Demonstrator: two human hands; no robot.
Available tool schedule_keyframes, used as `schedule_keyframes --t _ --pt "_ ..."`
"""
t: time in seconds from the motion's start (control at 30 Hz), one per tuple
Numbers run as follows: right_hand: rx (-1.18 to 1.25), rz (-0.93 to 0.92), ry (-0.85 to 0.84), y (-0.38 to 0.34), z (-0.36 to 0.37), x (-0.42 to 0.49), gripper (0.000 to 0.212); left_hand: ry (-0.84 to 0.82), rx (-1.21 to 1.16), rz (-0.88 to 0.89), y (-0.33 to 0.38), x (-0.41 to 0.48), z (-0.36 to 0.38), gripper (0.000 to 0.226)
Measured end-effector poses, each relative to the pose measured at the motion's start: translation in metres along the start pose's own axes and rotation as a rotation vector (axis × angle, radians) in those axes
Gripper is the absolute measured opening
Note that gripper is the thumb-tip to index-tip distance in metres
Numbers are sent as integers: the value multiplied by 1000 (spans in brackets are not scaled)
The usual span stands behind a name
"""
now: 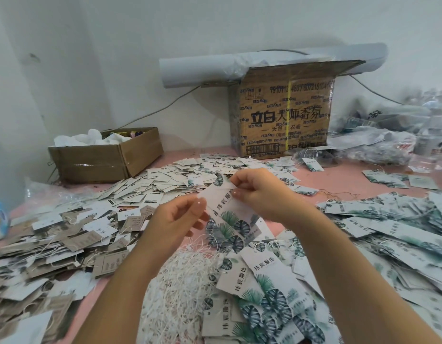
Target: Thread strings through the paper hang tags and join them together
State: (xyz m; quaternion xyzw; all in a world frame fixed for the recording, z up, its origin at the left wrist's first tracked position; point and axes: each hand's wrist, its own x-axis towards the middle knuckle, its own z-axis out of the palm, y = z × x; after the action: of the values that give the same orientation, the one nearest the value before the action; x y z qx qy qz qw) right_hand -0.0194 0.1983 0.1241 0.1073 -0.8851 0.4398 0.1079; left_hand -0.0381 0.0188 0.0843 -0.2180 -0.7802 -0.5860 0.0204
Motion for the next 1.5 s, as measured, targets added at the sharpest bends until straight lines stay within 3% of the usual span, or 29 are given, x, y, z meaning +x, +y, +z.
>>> schedule_keyframes --t 0.13,0.23,0.33,0.47,0.53,0.63,0.7,0.8,0.93,1.3,1.5 --pt "74 -13 -22 -2 6 0 28 54 -66 51 9 -1 12 31" --pt "257 -28 3 -1 5 -1 26 106 -139 53 10 1 9 24" --pt "366 -19 89 0 3 0 22 83 -141 44 10 1 3 29" --pt "433 -54 83 3 0 1 26 10 -119 4 8 2 0 23" --pt "400 -89 62 2 -1 0 25 -88 -137 -16 8 0 -1 17" --pt "306 -144 -12 -3 2 -2 26 -197 -184 -6 10 -2 3 39" --pt "279 -184 -43 -7 5 -3 26 -170 -265 -42 10 0 5 39" --pt "268 -227 -49 -10 7 -3 22 -134 -342 -77 10 1 7 21" --pt "246 -221 -28 -9 6 -4 18 -142 -339 -98 11 -1 8 12" --pt "159 -150 3 0 -7 -3 17 -50 -365 -139 10 1 5 10" --pt "91 -22 40 10 -17 -3 18 -9 -355 -122 7 3 3 15"
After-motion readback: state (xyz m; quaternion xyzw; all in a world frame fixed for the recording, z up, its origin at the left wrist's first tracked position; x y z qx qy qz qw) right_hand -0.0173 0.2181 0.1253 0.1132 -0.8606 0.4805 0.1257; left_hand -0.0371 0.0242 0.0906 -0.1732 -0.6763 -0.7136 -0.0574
